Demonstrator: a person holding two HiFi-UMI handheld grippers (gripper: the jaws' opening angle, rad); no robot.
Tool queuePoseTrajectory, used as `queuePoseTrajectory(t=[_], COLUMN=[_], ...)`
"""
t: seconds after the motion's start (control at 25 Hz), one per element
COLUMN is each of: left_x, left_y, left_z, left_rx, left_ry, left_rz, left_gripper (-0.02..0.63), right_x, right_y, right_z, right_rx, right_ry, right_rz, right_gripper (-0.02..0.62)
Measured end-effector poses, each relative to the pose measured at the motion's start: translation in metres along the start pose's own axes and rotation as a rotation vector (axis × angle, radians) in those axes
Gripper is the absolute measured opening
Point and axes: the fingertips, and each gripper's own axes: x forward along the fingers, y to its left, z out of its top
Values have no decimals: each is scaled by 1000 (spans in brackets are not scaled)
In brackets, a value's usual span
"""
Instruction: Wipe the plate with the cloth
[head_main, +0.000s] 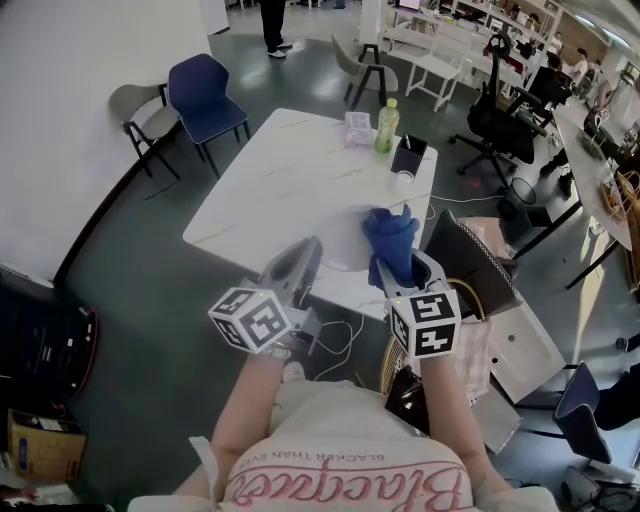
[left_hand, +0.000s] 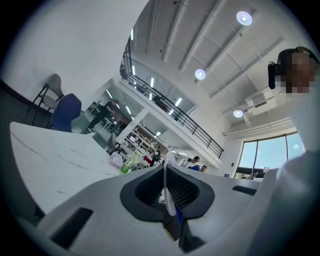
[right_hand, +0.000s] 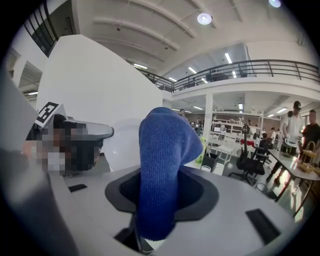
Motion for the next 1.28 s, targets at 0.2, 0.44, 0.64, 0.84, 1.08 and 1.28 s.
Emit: queuePoseTrajectory(t=[0.2,0.44,0.64,0.84,1.08,1.28], left_x=[-1,-1,5,10,12,6], left_y=[2,1,-21,-36,-48,-58], left_z=[-4,-8,-9,-13,-27,-39], left_rx=[36,174,555,898,1294,1510], left_ry=[15,31,36,52,75,88], left_rz=[4,-20,-129,-143,-179,-233], left_gripper=[15,15,15,15,15,15], right_x=[-1,-10,-22,-31,-33,-33], right_y=[-35,-52,-43,-37,-26,3], right_z=[-7,-3,22,48,54,64], right_rx=[52,111,104,55,-35,-264], right_ry=[-1,-26,-75,-115,-110,-66], right_rz=[-80,-101,-22,51,108,262], right_gripper=[141,140,140,141,141,140])
